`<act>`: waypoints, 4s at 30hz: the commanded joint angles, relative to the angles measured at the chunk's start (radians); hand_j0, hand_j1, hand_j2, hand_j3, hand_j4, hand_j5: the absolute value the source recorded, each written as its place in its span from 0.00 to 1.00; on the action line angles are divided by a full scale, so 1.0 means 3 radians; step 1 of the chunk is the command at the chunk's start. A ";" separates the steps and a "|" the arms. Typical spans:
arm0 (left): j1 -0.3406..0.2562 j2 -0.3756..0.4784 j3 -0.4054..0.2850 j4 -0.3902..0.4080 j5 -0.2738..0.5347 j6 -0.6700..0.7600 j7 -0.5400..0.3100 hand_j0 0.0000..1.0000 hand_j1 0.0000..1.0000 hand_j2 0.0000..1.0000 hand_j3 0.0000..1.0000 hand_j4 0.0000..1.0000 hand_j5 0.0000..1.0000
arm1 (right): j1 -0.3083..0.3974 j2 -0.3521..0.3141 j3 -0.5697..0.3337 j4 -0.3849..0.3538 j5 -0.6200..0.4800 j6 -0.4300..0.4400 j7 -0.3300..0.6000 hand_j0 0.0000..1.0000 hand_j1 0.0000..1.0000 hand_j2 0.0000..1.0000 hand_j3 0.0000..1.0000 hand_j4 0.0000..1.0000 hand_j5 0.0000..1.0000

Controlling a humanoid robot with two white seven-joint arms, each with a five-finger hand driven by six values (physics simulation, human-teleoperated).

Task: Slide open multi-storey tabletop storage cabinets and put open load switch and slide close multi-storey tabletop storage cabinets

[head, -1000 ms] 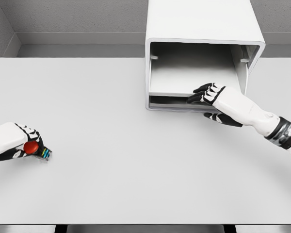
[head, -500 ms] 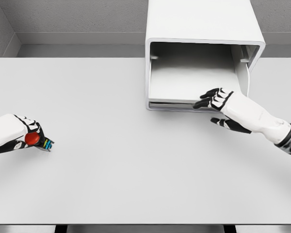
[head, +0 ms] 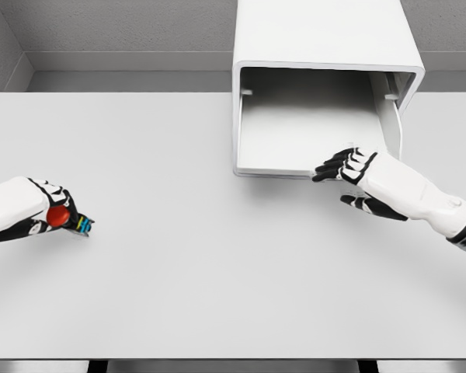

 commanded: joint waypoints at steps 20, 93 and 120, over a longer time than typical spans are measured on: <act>-0.0378 -0.0475 -0.0052 -0.0066 0.0052 0.0010 0.0001 0.40 0.40 0.40 0.40 0.40 0.40 | 0.0051 -0.0161 -0.0333 -0.0206 -0.0184 -0.0002 0.0015 0.73 0.73 0.73 0.73 0.73 0.73; -0.1462 -0.2638 -0.0604 -0.0020 -0.0802 0.0010 0.0001 0.40 0.40 0.40 0.40 0.40 0.40 | 0.1120 0.0387 -0.1166 0.0551 -0.0107 -0.0002 0.0613 0.56 0.56 0.56 0.56 0.56 0.56; -0.1718 -0.2638 -0.1130 0.0077 -0.1329 0.0010 0.0001 0.40 0.40 0.40 0.40 0.40 0.40 | 0.1115 0.0479 -0.1177 0.0372 -0.0107 -0.0002 0.0618 0.56 0.56 0.56 0.56 0.56 0.56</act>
